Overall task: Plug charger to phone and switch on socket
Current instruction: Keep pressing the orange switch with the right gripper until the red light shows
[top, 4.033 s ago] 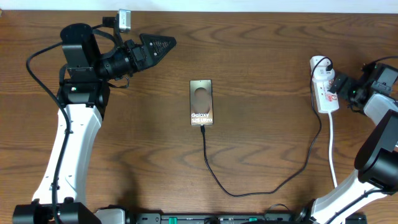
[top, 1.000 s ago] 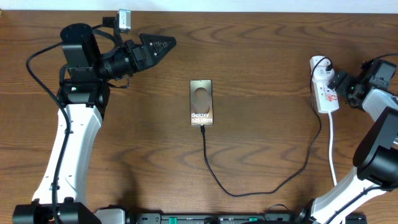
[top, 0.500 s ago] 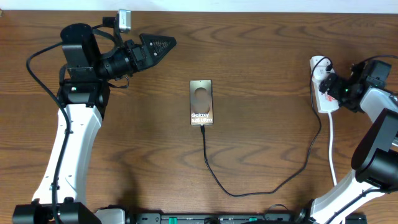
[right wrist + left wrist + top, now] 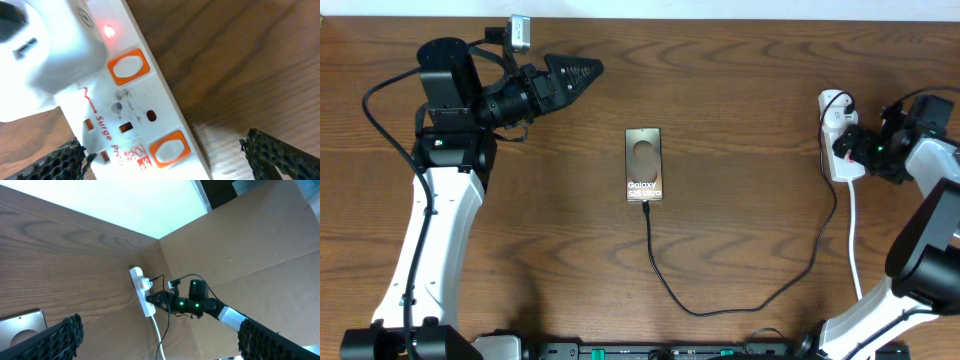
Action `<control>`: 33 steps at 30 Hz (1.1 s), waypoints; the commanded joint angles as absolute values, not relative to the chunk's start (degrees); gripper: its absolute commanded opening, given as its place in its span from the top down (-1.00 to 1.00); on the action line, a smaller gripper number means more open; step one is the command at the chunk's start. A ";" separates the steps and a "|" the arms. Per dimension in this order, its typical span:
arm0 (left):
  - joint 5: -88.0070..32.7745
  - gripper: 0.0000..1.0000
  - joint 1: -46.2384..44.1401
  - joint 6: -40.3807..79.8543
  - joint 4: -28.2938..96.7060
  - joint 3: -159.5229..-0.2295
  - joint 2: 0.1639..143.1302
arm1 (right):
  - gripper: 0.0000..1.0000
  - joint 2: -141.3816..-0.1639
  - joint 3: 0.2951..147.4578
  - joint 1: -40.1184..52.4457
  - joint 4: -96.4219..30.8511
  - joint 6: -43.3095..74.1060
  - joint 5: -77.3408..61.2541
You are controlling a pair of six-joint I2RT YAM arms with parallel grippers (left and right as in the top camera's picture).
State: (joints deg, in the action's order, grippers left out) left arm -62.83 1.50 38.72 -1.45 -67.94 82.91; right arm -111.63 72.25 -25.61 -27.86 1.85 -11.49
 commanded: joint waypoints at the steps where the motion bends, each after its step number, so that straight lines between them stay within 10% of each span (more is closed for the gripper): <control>1: -63.13 -1.00 1.69 37.91 -1.52 -68.45 81.97 | -0.99 -106.52 72.01 -25.89 -28.45 -0.56 -10.39; 33: -63.13 -1.00 1.69 37.93 -1.52 -68.45 81.97 | -0.99 -106.08 71.94 -25.89 -29.17 -0.51 -10.44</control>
